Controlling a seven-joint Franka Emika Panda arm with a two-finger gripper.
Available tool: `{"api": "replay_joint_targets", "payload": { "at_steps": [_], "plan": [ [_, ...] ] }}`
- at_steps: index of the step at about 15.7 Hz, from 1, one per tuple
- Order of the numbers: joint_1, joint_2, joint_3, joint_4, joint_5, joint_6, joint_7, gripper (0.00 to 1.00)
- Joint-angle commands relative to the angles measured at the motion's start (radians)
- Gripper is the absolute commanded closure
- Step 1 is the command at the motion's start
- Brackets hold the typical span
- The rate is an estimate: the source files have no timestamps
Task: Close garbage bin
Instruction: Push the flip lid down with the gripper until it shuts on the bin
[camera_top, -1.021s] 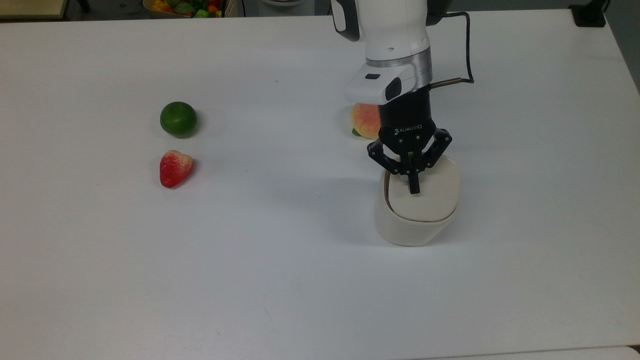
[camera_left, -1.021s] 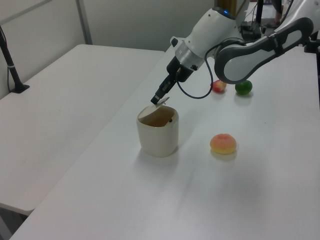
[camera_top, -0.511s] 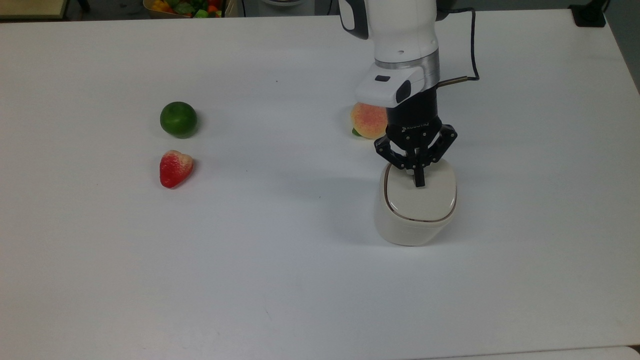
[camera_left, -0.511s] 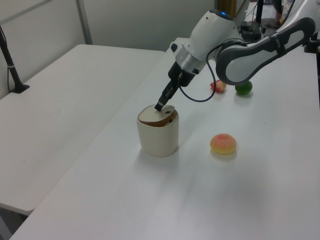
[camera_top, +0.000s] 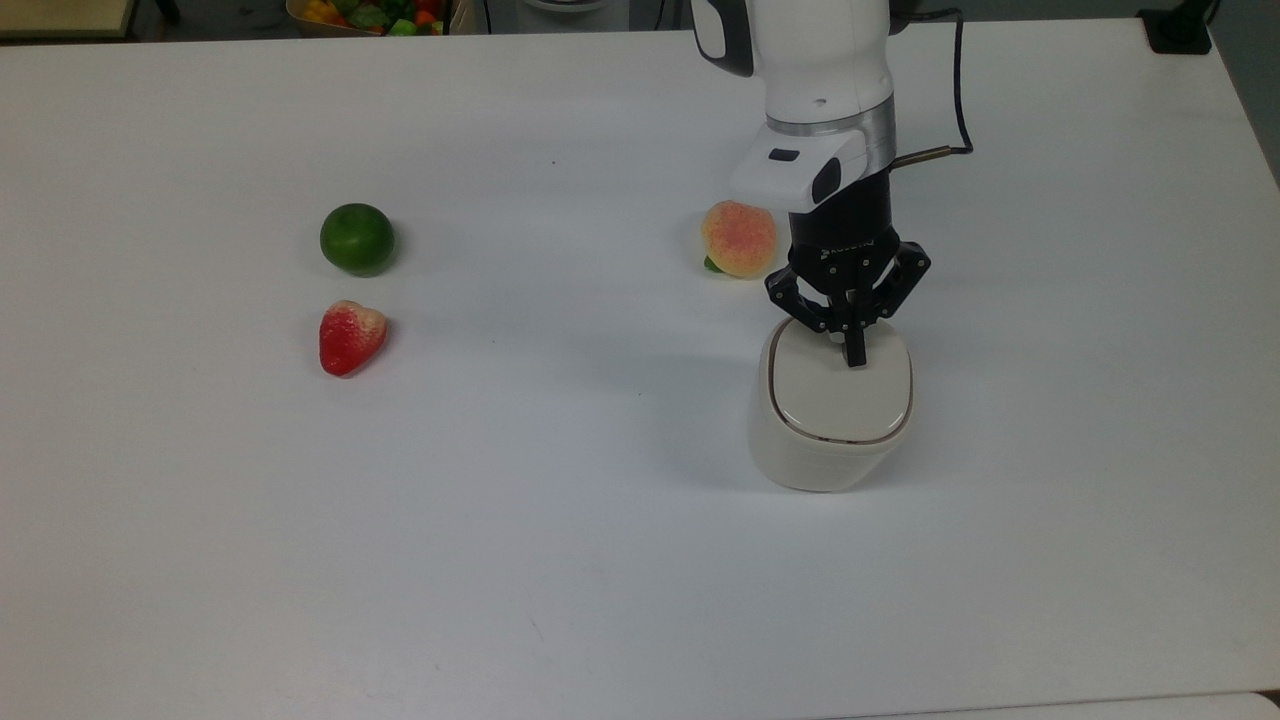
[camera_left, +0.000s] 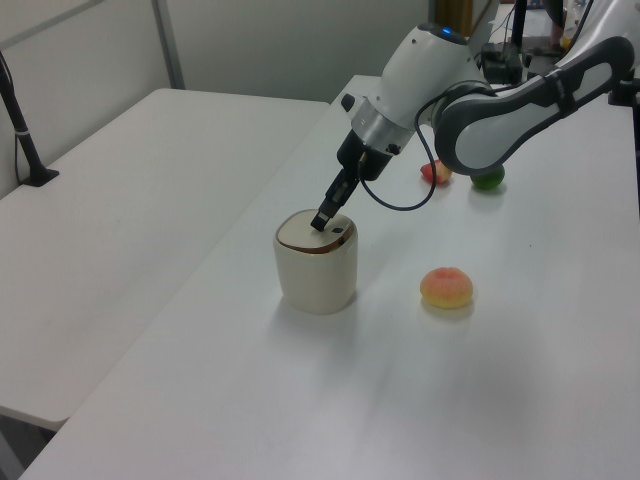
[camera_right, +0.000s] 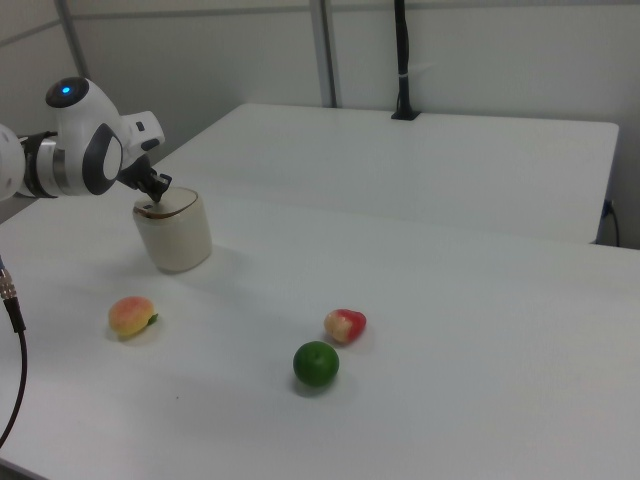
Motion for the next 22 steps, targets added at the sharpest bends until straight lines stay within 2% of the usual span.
{"api": "replay_joint_targets", "payload": {
  "at_steps": [1, 15, 19, 22],
  "plan": [
    [0.005, -0.040, 0.007, -0.052, -0.041, -0.036, 0.011, 1.00],
    [0.008, -0.029, 0.012, -0.083, -0.089, -0.036, 0.015, 1.00],
    [0.005, -0.075, 0.012, -0.081, -0.078, -0.046, 0.020, 1.00],
    [-0.005, -0.127, 0.013, -0.077, -0.071, -0.134, 0.023, 1.00]
  ]
}}
